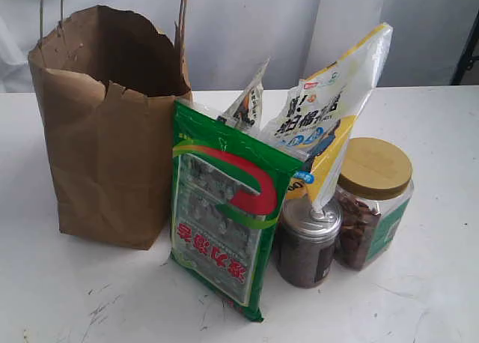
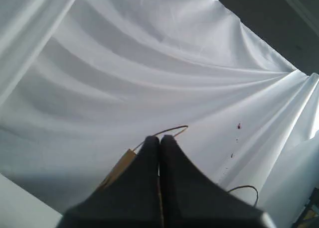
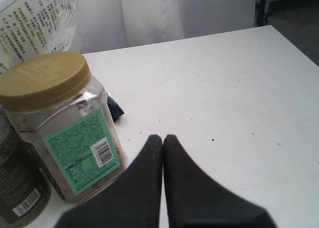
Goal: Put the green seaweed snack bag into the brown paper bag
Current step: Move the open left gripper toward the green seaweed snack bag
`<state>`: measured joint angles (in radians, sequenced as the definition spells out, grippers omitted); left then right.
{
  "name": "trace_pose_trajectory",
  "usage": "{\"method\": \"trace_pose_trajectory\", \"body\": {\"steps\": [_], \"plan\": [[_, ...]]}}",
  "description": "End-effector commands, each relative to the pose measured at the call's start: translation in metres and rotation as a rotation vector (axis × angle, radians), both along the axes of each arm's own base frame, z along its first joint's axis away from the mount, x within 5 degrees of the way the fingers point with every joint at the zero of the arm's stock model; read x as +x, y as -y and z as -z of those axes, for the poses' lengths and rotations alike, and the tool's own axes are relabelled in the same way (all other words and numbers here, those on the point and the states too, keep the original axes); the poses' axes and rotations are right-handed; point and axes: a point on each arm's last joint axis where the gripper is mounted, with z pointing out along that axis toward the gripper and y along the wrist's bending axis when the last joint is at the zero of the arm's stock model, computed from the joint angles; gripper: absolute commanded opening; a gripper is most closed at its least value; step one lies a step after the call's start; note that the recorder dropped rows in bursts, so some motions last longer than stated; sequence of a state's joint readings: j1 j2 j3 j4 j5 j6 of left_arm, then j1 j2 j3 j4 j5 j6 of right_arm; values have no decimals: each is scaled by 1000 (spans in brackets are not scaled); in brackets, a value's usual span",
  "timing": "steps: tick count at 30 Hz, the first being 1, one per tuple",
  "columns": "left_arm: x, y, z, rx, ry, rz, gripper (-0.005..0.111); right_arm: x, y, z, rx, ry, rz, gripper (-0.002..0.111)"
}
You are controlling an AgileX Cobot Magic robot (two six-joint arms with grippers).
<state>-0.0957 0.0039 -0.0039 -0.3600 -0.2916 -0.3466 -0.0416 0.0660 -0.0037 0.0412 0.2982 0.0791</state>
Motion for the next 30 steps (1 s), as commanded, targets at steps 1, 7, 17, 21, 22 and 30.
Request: {"method": "trace_pose_trajectory", "body": {"steps": [1,7,17,21,22,30], "plan": [[3,4,11,-74,-116,78,1,0,0,1,2,7,-1,0],[2,12,-5,4,-242,147,0,0,0,1,2,7,-1,0],[105,74,-74,578,-779,492,14,0,0,1,2,7,-1,0],[129,89,-68,620,-932,588,22,0,0,1,2,7,-1,0],[130,93,-68,657,-936,638,22,0,0,1,2,7,-1,0],[122,122,-90,779,-593,974,31,0,0,1,2,7,-1,0]]}}
